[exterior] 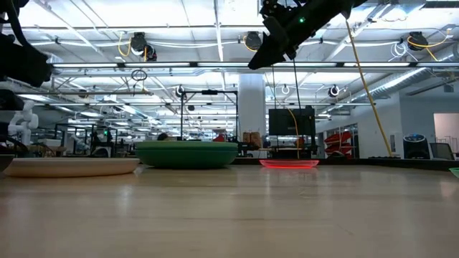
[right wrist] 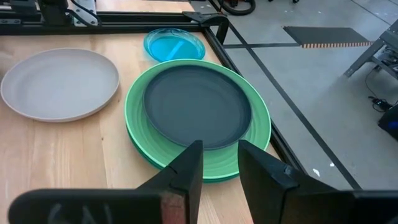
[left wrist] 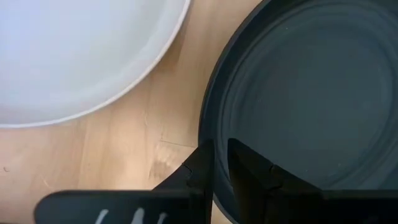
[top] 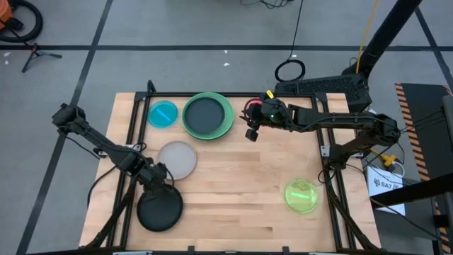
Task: Stack plastic plates
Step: Stack the black plate on the dark blue plate
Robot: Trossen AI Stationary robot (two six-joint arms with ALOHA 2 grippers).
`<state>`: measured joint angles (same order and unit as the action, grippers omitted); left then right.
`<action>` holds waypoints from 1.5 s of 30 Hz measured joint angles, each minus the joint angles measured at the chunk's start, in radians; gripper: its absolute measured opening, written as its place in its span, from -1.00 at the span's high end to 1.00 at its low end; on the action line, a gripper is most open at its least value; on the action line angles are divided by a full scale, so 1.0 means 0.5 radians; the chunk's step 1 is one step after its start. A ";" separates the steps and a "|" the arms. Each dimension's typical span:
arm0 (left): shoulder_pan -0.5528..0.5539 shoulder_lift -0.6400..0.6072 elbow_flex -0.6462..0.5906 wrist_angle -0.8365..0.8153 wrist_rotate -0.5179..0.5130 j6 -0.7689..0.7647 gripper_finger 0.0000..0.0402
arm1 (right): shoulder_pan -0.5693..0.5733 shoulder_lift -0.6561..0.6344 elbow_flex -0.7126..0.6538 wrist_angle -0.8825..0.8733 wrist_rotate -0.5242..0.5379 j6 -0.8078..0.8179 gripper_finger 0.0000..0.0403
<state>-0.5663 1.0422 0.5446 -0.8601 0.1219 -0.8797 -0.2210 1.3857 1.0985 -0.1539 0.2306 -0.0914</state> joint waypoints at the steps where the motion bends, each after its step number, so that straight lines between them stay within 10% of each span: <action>1: 0.000 0.002 0.000 0.000 0.001 -0.024 0.74 | 0.000 0.000 0.000 0.000 0.000 0.000 0.54; 45: -0.060 0.000 0.087 0.004 0.041 0.215 0.85 | -0.001 0.000 0.001 0.000 0.001 0.002 0.54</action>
<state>-0.5961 1.0424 0.5882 -0.8582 0.1425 -0.7721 -0.2214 1.3857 1.0988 -0.1539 0.2310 -0.0906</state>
